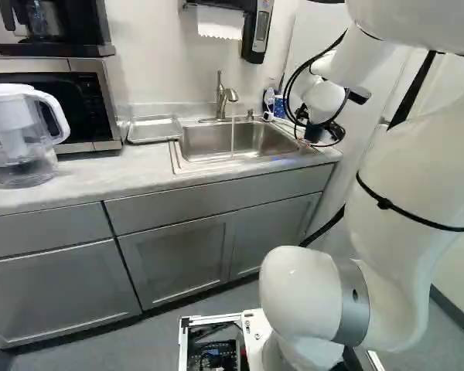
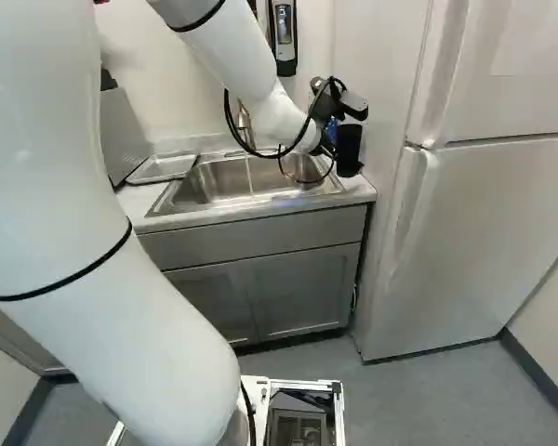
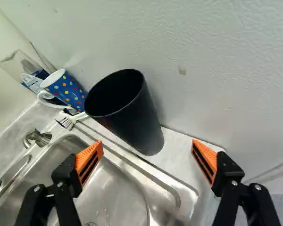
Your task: Rinse the cup and place it in the tray
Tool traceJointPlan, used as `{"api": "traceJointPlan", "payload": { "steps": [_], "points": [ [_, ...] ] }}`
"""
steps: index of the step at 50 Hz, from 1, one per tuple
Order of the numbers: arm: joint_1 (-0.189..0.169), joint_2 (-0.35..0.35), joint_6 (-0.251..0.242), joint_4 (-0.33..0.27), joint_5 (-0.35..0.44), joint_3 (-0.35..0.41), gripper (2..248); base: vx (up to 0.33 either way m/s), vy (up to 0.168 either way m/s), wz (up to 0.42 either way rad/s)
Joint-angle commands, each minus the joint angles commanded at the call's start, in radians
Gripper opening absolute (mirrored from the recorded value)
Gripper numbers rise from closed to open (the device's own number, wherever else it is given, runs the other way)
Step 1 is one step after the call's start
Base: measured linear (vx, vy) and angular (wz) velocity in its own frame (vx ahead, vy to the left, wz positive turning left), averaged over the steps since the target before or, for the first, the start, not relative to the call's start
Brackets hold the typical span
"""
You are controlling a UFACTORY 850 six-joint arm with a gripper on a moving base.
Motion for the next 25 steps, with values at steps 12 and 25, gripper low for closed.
{"api": "traceJointPlan", "payload": {
  "steps": [12,25],
  "points": [
    [0.005,-0.02,0.0,0.057,0.019,-0.02,247,0.0,0.0,0.0],
    [0.011,-0.048,0.0,0.102,0.029,-0.05,247,0.0,0.0,0.0]
  ]
}}
